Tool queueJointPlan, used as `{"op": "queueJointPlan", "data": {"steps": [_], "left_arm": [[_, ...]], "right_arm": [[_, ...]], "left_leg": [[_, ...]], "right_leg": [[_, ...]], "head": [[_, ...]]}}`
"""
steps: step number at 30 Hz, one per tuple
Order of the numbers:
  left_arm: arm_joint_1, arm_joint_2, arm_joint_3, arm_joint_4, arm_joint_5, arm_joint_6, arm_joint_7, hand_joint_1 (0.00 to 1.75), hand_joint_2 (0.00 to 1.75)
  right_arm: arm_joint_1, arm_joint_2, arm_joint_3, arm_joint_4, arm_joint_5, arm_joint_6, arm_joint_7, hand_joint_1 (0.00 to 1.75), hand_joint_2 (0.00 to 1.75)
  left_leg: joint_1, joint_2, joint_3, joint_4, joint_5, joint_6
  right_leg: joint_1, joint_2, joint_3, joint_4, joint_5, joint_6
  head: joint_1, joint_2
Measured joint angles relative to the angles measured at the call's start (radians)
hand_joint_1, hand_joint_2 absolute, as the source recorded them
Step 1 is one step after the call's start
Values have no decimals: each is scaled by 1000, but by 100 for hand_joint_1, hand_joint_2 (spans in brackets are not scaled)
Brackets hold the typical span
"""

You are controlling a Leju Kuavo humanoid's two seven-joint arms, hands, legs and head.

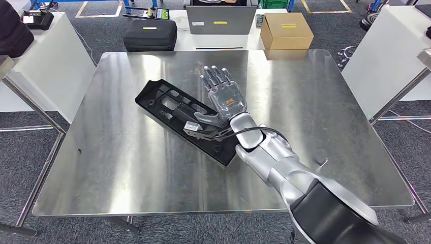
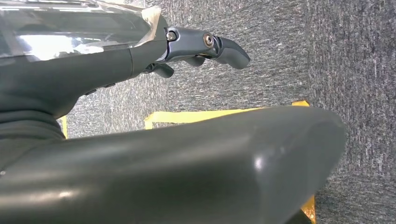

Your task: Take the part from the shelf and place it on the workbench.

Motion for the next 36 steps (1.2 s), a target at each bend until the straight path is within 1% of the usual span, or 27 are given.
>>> {"op": "queueJointPlan", "data": {"steps": [4, 6, 8, 10, 13, 15, 17, 19, 20, 22, 25, 26, 28, 31, 33, 34, 36], "left_arm": [[0, 0, 0, 0, 0, -7, 2, 0, 0], [0, 0, 0, 0, 0, -13, 2, 0, 0], [0, 0, 0, 0, 0, -16, 2, 0, 0], [0, 0, 0, 0, 0, -19, 0, 0, 0], [-1, 1, 0, 0, 0, -29, -4, 0, 0], [-1, 1, 0, 0, 0, -38, -9, 0, 0], [-2, 1, 0, 0, 1, -44, -15, 0, 0], [-2, 2, 0, 0, 6, -49, -22, 0, 0], [-2, 3, 1, 0, 9, -50, -25, 0, 0], [-2, 4, 1, 0, 12, -51, -28, 0, 0], [-2, 6, 1, 0, 12, -51, -31, 0, 0], [-2, 6, 1, 0, 13, -52, -33, 0, 0], [-2, 6, 1, 0, 14, -54, -40, 0, 0], [-2, 7, 3, 0, 22, -60, -59, 0, 0], [-2, 8, 7, 0, 30, -64, -74, 0, 0], [-2, 8, 8, 0, 32, -65, -79, 0, 0], [-2, 8, 9, 0, 33, -66, -82, 0, 0]], "right_arm": [[-3, 6, -62, -5, -105, 9, -82, 0, 0], [-5, 14, -105, -15, -177, 24, -138, 0, 0], [-8, 21, -145, -27, -222, 38, -176, 0, 0], [-10, 27, -181, -41, -286, 70, -219, 0, 0], [-7, 37, -259, -82, -478, 179, -323, 0, 0], [-2, 43, -316, -127, -621, 281, -377, 0, 0], [8, 45, -362, -187, -772, 399, -412, 0, 0], [24, 45, -398, -255, -916, 505, -433, 0, 0], [32, 44, -411, -288, -971, 541, -439, 0, 0], [43, 43, -430, -342, -1034, 578, -444, 0, 0], [58, 39, -447, -400, -1087, 614, -449, 0, 0], [65, 38, -452, -418, -1123, 640, -453, 0, 0], [88, 30, -463, -469, -1252, 722, -462, 0, 0], [141, -4, -465, -586, -1512, 834, -457, 0, 0], [188, -39, -462, -678, -1669, 877, -457, 0, 0], [207, -53, -461, -713, -1719, 889, -461, 0, 0], [226, -68, -460, -748, -1760, 897, -467, 0, 0]], "left_leg": [[0, 0, 0, 0, 0, 0], [0, 0, 0, 0, 0, 0], [0, 0, 0, 0, 0, 0], [0, 0, 0, 0, 0, 0], [0, 0, 0, 0, 0, 0], [0, 0, 0, 0, 0, 0], [0, 0, 0, 0, 0, 0], [0, 0, 0, 0, 0, 0], [0, 0, 0, 0, 0, 0], [0, 0, 0, 0, 0, 0], [0, 0, 0, 0, 0, 0], [0, 0, 0, 0, 0, 0], [0, 0, 0, 0, 0, 0], [0, -1, 0, 0, 0, 0], [0, -2, 0, 0, 0, 0], [0, -2, 0, 0, 0, 0], [0, -2, 0, 0, 0, 0]], "right_leg": [[0, 0, 0, 0, 0, 0], [0, 0, 0, 0, 0, 0], [0, 0, 0, 0, 0, 0], [0, 0, 0, 0, 0, 0], [0, 0, 0, 0, 0, 0], [0, 0, 0, 0, 0, 0], [0, 0, 0, 0, 0, 0], [0, 0, 0, 0, 0, 0], [0, 0, 0, 0, 0, 0], [0, 0, 0, 0, 0, 0], [0, 0, 0, 0, 0, 0], [0, 0, 0, 0, 0, 0], [0, 0, 0, 0, 0, 0], [0, -1, 0, 0, 0, 0], [0, -1, 0, 0, 0, 0], [0, -1, 0, 0, 0, 0], [0, -1, 0, 0, 0, 0]], "head": [[0, 0], [0, 0], [0, 0], [0, 0], [0, 0], [0, 0], [0, 0], [0, 0], [0, 0], [0, 0], [0, 0], [0, 0], [0, 0], [0, 0], [0, 0], [0, 0], [0, 0]]}}
